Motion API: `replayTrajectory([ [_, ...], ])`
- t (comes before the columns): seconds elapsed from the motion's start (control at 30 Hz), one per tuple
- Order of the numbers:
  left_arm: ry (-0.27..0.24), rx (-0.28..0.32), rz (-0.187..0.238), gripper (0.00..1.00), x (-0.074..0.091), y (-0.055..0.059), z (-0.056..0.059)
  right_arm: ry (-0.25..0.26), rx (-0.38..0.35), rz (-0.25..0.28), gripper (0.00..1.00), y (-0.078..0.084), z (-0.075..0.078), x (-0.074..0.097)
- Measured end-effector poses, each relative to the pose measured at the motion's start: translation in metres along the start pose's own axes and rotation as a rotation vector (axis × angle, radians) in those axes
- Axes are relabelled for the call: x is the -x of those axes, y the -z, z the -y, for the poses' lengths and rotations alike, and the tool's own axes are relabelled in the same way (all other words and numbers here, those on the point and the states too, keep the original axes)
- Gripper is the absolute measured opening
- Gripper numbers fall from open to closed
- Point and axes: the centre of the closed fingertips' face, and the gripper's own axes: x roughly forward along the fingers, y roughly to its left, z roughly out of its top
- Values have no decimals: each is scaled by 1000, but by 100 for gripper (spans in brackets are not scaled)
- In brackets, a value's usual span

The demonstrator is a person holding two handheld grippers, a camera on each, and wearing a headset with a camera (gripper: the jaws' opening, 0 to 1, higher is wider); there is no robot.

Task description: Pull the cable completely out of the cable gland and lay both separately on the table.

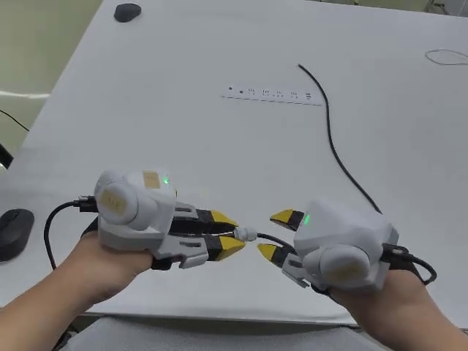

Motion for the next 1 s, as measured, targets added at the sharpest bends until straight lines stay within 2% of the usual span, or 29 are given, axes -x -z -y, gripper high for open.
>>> replayTrajectory([
  [0.1, 1, 4, 2, 15, 0, -1, 1, 0, 14, 3, 12, -1, 1, -1],
  [0.4, -5, 7, 5, 15, 0, -2, -1, -19, 30, 19, 1, -2, -5, -3],
  [0.5, 0, 5, -5, 15, -1, 1, 0, -27, 33, 11, 1, 1, -7, -5],
  [0.63, 1, 7, -1, 15, -1, -1, -1, -14, 20, 12, 0, 2, -5, -5],
  [0.7, 1, 3, 3, 15, -1, -2, -1, -15, 0, 28, 0, 2, -3, -4],
  [0.8, 1, 3, 9, 15, 0, -5, -3, 3, -33, 18, 0, 6, 2, -4],
  [0.93, -1, 1, 9, 15, 1, -6, -7, 27, -132, -10, 0, 16, 10, -4],
  [1.0, -1, 1, 11, 15, 1, -7, -8, 40, -162, -4, 0, 19, 17, -3],
])
